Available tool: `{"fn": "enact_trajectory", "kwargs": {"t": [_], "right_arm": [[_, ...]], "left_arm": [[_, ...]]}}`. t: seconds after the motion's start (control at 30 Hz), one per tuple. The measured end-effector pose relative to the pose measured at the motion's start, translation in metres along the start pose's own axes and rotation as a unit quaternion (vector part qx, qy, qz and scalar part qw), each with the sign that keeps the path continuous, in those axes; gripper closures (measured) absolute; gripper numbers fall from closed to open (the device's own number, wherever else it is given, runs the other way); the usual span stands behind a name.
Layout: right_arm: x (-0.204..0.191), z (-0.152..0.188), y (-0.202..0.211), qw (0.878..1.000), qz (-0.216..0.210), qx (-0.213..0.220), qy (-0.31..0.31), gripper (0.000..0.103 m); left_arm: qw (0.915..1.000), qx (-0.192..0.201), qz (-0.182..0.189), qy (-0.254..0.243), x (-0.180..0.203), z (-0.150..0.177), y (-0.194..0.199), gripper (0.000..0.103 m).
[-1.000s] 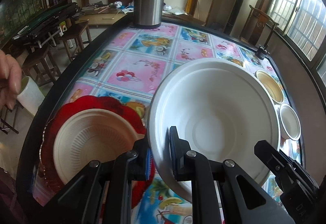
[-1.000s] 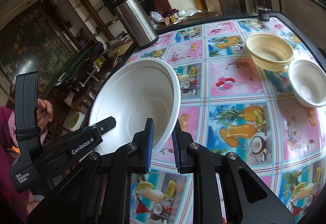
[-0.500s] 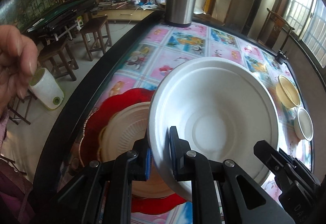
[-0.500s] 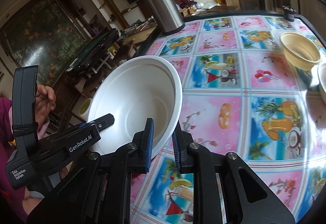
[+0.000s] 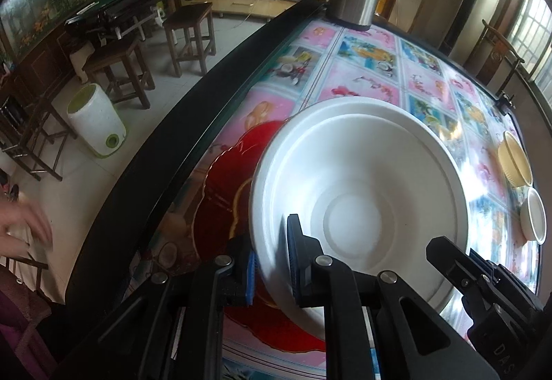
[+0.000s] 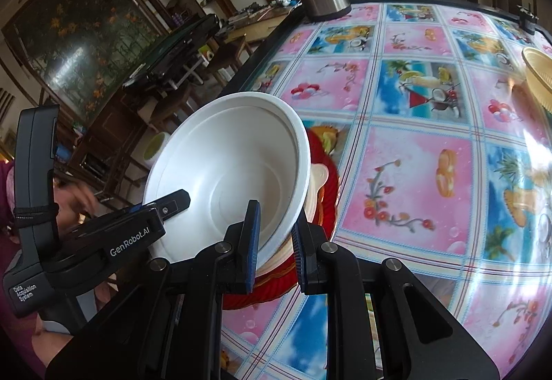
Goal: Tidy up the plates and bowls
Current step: 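Carry the white bowl over the beige bowl on the red plates, then lower the white bowl into the beige bowl and open both tools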
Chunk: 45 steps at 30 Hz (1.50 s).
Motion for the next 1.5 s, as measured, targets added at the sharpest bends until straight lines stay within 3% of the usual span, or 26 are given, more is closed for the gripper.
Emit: {"fn": "enact_trajectory", "kwargs": {"t": [0.33, 0.8, 1.17, 1.2, 1.27, 1.33, 1.5], "right_arm": [[-0.005, 0.001, -0.016, 0.999, 0.011, -0.025, 0.016, 0.084], [-0.004, -0.002, -0.008, 1.0, 0.01, -0.016, 0.009, 0.082], [0.014, 0.0, 0.021, 1.0, 0.009, 0.012, -0.011, 0.082], [0.017, 0.002, 0.026, 1.0, 0.008, 0.017, -0.015, 0.082], [0.026, 0.006, 0.036, 0.999, 0.006, 0.026, -0.021, 0.082], [0.039, 0.013, 0.047, 0.999, 0.023, 0.028, -0.029, 0.082], [0.081, 0.033, 0.067, 0.996, 0.049, 0.029, -0.062, 0.082]], "left_arm": [[0.9999, -0.006, -0.006, 0.009, -0.01, 0.002, -0.012, 0.088], [0.9991, 0.03, -0.029, -0.004, -0.009, -0.007, -0.01, 0.085], [0.999, 0.045, -0.004, 0.001, -0.002, -0.013, 0.01, 0.084], [0.9989, 0.047, 0.006, -0.002, 0.002, -0.012, 0.014, 0.082], [0.9985, 0.049, 0.023, -0.008, 0.013, -0.009, 0.021, 0.06], [0.9972, 0.059, 0.043, -0.018, 0.028, -0.003, 0.03, 0.047], [0.9929, 0.056, 0.079, -0.069, 0.077, 0.02, 0.039, 0.046]]}}
Point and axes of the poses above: each gripper's, at about its wrist camera, not at the fingertips, and y roughly against the way its jaws point, x to its right, z to its underside, the point moved 3 cm from there along -y, roughly the way its jaws point, and after that the axes turned 13 degrees about y, right-handed, at the moved point
